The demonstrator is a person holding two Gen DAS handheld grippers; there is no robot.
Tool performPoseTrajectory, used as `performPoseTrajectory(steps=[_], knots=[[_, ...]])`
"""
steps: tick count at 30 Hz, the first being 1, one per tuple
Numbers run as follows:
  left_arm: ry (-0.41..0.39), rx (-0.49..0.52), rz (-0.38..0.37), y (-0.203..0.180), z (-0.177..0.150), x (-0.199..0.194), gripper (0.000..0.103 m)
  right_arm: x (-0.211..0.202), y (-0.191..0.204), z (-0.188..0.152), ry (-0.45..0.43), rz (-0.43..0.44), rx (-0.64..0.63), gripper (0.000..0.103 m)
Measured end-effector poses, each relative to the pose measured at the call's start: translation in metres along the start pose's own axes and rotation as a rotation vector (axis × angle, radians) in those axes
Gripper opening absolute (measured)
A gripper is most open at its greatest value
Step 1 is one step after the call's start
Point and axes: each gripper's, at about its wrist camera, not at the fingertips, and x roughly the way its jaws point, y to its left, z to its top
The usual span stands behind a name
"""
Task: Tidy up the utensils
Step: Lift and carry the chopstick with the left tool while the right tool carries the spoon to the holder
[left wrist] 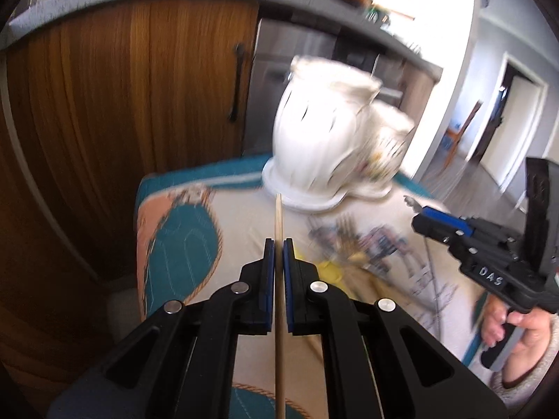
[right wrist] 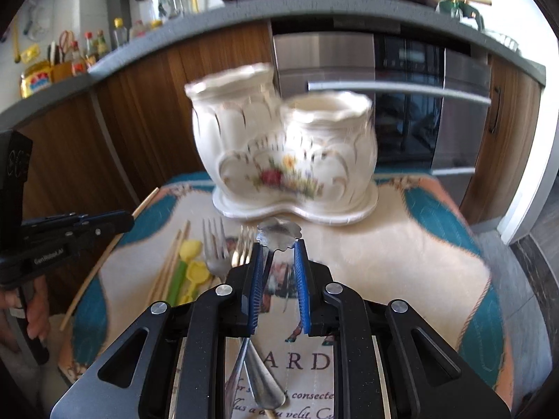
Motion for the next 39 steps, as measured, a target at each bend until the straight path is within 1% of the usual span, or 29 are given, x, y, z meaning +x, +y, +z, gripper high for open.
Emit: performPoseTrajectory(steps=[1, 3, 6, 9, 12, 14, 16, 17, 20, 22, 26, 29, 33, 36, 39], knots=[[-0.013, 0.000, -0.005, 0.001, 0.001, -0.001, 0.005, -0.005, -0.001, 0.001, -0.022, 0.001, 0.001, 0.019], [-0.064, -0.007, -0.042, 0.000, 0.005, -0.011, 0.005, -0.016, -0.002, 0.004, -0.068, 0.012, 0.007, 0.019], [-0.112, -0.013, -0.056, -0.003, 0.011, -0.022, 0.005, -0.032, -0.004, 0.009, -0.136, 0.009, 0.008, 0.018], [-0.162, -0.015, -0.076, -0.006, 0.017, -0.031, 0.005, -0.043, -0.002, 0.014, -0.200, -0.018, -0.011, 0.018], [-0.184, -0.003, -0.085, -0.011, 0.022, -0.035, 0.005, -0.046, -0.001, 0.018, -0.238, -0.037, -0.037, 0.016], [-0.189, 0.001, -0.087, -0.012, 0.023, -0.036, 0.005, -0.046, -0.001, 0.019, -0.242, -0.034, -0.043, 0.007], [-0.189, 0.000, -0.096, -0.012, 0.024, -0.034, 0.005, -0.043, 0.002, 0.020, -0.237, -0.061, -0.065, 0.005], [-0.187, 0.000, -0.101, -0.012, 0.023, -0.033, 0.005, -0.040, 0.002, 0.019, -0.224, -0.058, -0.070, 0.003], [-0.175, -0.002, -0.108, -0.010, 0.021, -0.029, 0.005, -0.030, -0.002, 0.017, -0.185, -0.032, -0.046, 0.002], [-0.166, -0.004, -0.116, -0.008, 0.019, -0.025, 0.005, -0.027, -0.002, 0.015, -0.167, -0.037, -0.045, 0.002], [-0.161, -0.008, -0.119, -0.006, 0.018, -0.021, 0.005, -0.027, -0.004, 0.014, -0.164, -0.022, -0.037, 0.002], [-0.176, -0.017, -0.130, -0.004, 0.018, -0.024, 0.005, -0.033, -0.005, 0.015, -0.190, -0.001, -0.024, 0.002], [-0.211, -0.009, -0.140, -0.006, 0.024, -0.033, 0.005, -0.050, -0.006, 0.020, -0.264, 0.023, -0.004, 0.002], [-0.235, -0.011, -0.163, -0.008, 0.034, -0.038, 0.005, -0.061, -0.009, 0.034, -0.314, 0.053, 0.019, 0.002], [-0.280, -0.012, -0.194, -0.013, 0.057, -0.039, 0.005, -0.066, -0.011, 0.055, -0.360, 0.067, 0.024, 0.002]])
